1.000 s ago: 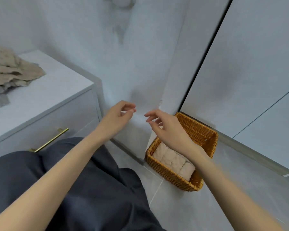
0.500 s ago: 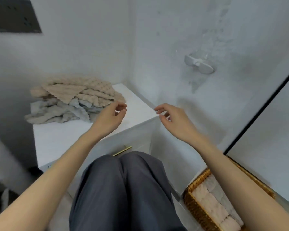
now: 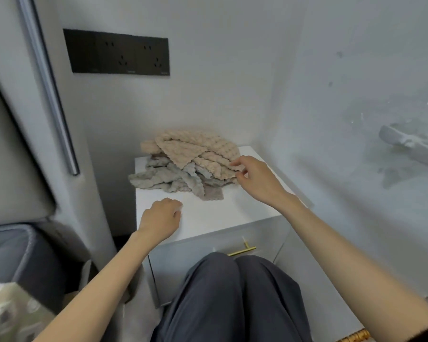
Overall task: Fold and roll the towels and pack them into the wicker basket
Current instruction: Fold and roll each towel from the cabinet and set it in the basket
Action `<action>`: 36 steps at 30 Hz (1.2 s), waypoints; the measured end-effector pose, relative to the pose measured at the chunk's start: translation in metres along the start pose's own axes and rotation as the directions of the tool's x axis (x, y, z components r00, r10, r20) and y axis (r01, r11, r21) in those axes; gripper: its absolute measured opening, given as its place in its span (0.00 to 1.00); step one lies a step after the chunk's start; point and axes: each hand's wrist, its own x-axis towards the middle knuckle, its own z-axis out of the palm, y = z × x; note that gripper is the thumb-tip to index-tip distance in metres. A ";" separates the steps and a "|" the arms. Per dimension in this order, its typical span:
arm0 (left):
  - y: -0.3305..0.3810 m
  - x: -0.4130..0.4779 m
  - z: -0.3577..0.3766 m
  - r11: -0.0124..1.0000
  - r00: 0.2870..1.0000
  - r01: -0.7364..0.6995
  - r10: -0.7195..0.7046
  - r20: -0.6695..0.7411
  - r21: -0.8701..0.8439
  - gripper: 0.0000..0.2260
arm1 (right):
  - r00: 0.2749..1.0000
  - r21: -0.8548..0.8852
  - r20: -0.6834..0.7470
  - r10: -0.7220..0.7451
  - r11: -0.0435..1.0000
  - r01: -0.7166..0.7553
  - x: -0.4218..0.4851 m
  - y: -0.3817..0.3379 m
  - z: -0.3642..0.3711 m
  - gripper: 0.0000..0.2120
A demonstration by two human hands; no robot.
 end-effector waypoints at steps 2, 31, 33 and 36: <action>-0.004 0.000 0.003 0.998 0.999 -0.020 0.023 -0.045 0.063 0.14 | 0.999 -0.007 0.008 -0.046 0.999 0.046 0.021 -0.008 0.013 0.14; 0.008 0.010 0.007 0.988 0.993 0.040 -0.023 -0.112 0.152 0.16 | 0.958 0.231 -0.287 0.001 0.971 0.068 0.127 -0.053 0.001 0.07; 0.012 0.011 0.002 0.997 0.988 0.067 -0.061 -0.139 0.037 0.16 | 0.947 0.311 -0.322 0.005 0.945 0.101 0.125 -0.062 -0.022 0.05; 0.019 0.019 -0.017 0.971 0.962 0.042 -0.103 -0.252 -0.236 0.22 | 0.928 0.371 -0.373 0.025 0.920 0.124 0.119 -0.070 -0.050 0.05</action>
